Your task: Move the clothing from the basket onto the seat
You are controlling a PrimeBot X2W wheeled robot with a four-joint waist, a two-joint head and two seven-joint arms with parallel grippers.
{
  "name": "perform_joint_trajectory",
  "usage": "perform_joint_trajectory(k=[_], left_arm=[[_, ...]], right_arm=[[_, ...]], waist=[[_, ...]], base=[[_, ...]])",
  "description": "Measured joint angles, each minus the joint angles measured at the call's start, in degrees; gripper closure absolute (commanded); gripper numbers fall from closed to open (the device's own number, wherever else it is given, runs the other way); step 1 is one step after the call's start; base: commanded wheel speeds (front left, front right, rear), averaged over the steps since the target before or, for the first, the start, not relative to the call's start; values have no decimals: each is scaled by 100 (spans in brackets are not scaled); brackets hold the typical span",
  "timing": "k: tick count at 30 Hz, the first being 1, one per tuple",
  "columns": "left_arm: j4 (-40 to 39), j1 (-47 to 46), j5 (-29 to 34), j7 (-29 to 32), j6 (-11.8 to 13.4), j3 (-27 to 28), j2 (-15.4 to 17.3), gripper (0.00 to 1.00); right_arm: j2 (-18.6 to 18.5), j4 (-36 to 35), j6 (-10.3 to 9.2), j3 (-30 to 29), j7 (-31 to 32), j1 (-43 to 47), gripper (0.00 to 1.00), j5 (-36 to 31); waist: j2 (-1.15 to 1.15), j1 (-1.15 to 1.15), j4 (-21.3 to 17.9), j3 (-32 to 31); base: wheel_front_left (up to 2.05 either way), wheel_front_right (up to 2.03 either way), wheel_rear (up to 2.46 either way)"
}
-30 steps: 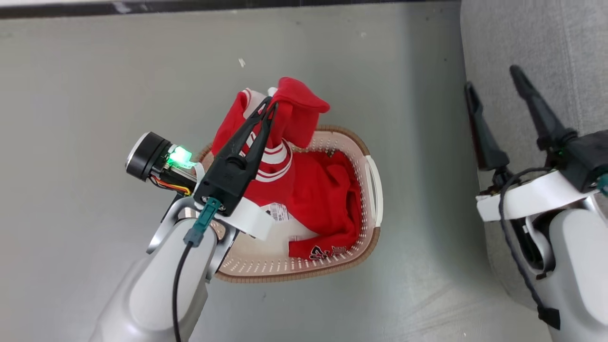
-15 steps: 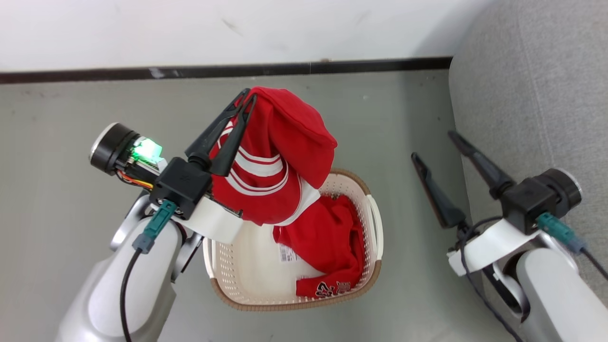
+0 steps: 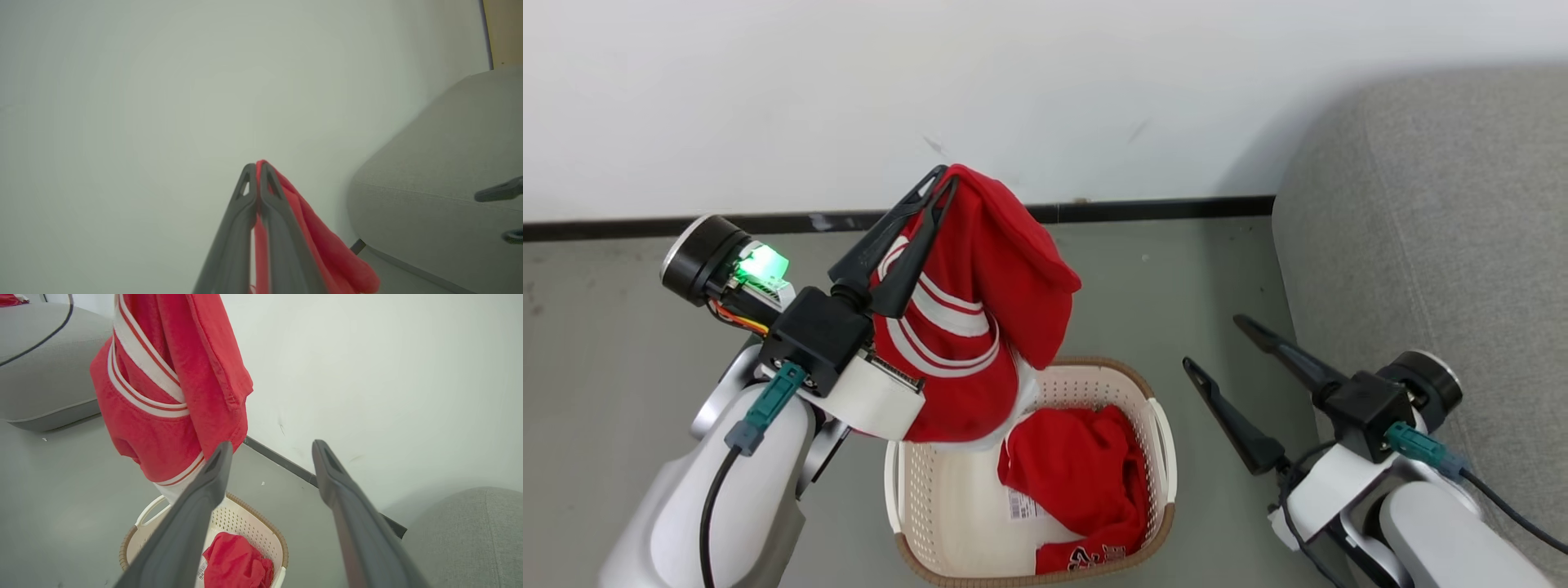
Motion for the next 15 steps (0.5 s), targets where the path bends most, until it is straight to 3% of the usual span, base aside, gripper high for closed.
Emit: perform_joint_trajectory(k=[15], left_arm=[[-901,-286,-56,163,-116,-250,45,100]], right_arm=[[-290,211,0,762,0,-104,0,1602]], waist=[[0,0,106,-671]], base=[[0,0,0]])
